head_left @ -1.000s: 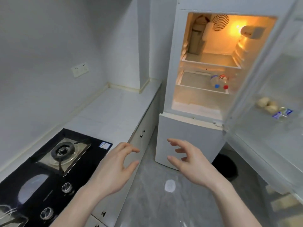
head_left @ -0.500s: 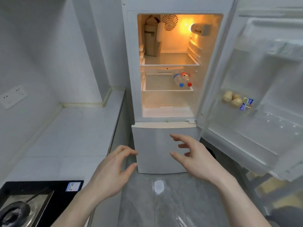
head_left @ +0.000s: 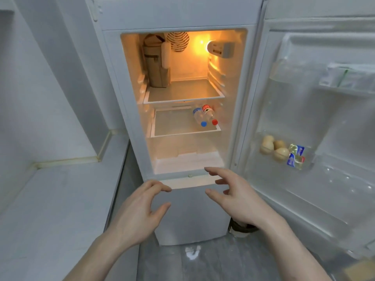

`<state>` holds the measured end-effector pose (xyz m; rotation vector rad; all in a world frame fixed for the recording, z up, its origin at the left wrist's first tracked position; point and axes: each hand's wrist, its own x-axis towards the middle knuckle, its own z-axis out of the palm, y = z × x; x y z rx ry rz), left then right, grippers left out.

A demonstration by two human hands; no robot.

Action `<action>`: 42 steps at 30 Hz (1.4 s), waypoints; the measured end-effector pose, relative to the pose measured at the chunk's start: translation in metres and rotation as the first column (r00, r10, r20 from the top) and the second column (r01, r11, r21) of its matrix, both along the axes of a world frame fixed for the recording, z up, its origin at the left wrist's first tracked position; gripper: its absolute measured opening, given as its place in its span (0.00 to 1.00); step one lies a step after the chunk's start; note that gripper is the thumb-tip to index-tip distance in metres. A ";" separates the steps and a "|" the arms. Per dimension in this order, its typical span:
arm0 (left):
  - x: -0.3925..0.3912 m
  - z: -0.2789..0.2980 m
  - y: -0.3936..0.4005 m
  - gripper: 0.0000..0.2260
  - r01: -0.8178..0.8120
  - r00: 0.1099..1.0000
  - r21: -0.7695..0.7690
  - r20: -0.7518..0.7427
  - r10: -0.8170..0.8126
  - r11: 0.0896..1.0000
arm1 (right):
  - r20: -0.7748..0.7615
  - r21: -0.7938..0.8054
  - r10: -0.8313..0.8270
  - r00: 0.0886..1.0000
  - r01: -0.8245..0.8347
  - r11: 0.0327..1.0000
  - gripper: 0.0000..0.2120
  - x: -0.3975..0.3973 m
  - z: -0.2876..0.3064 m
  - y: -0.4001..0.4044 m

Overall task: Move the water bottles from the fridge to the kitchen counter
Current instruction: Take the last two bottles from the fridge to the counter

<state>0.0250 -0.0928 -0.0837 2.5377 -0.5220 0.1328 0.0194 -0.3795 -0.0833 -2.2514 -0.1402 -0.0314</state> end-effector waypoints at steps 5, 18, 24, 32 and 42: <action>0.057 0.003 -0.028 0.10 -0.035 0.999 -0.012 -0.012 0.035 0.999 | -0.006 0.012 0.019 1.000 -0.018 1.000 0.26 0.061 0.008 -0.028; 0.199 -0.021 -0.072 0.15 -0.013 0.998 -0.031 -0.068 0.011 0.999 | 0.018 0.064 -0.035 0.999 0.033 0.997 0.21 0.195 -0.001 -0.059; 0.302 -0.034 -0.103 0.19 0.076 0.988 0.033 -0.141 -0.071 0.997 | -0.006 0.004 -0.109 0.994 0.109 0.994 0.22 0.247 -0.016 -0.061; 0.440 -0.055 -0.168 0.25 0.144 0.952 0.071 -0.281 -0.119 0.987 | -0.028 0.002 -0.226 0.974 0.226 0.974 0.25 0.322 -0.039 -0.059; 0.497 -0.081 -0.214 0.33 0.178 0.870 0.159 -0.486 -0.080 0.971 | -0.098 -0.119 -0.331 0.938 0.319 0.940 0.30 0.398 -0.057 -0.053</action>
